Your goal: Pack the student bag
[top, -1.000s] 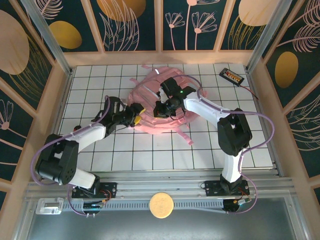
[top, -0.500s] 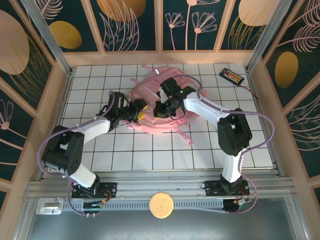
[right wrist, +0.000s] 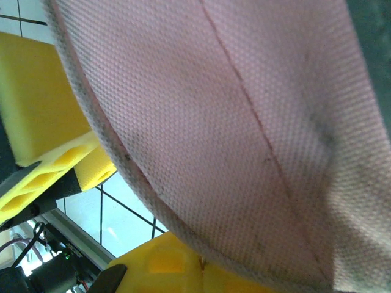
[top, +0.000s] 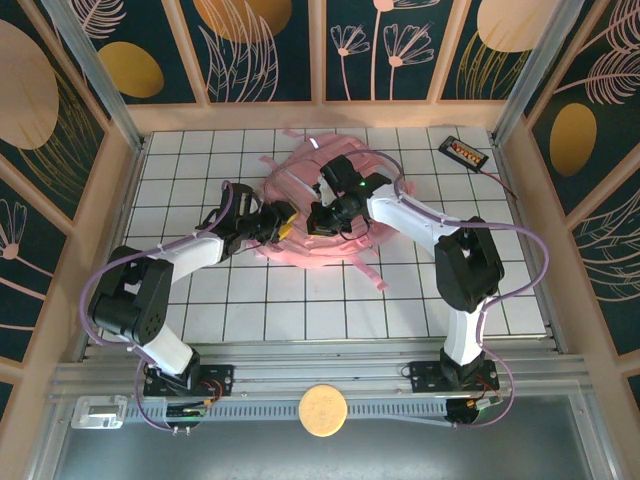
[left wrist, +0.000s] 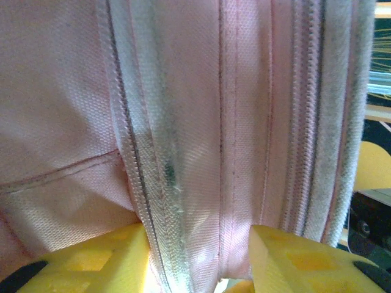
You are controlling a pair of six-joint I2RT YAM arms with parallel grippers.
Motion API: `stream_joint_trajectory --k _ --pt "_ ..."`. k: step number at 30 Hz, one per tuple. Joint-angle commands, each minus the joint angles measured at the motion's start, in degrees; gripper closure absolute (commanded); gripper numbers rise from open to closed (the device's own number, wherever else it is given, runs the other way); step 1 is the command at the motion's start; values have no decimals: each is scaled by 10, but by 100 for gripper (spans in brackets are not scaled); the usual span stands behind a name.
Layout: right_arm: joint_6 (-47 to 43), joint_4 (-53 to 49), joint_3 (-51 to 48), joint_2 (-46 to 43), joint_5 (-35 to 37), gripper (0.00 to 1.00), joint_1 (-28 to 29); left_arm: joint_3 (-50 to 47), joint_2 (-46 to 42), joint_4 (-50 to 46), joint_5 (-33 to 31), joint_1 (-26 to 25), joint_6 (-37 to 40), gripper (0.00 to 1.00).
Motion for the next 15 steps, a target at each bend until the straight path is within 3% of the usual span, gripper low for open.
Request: stream_joint_trajectory --k 1,11,15 --pt "5 26 2 -10 15 100 2 14 9 19 12 -5 -1 61" --pt "1 26 2 -8 16 100 2 13 11 34 10 -5 -8 99" --pt "-5 23 5 -3 15 100 1 10 9 37 5 -5 -9 100"
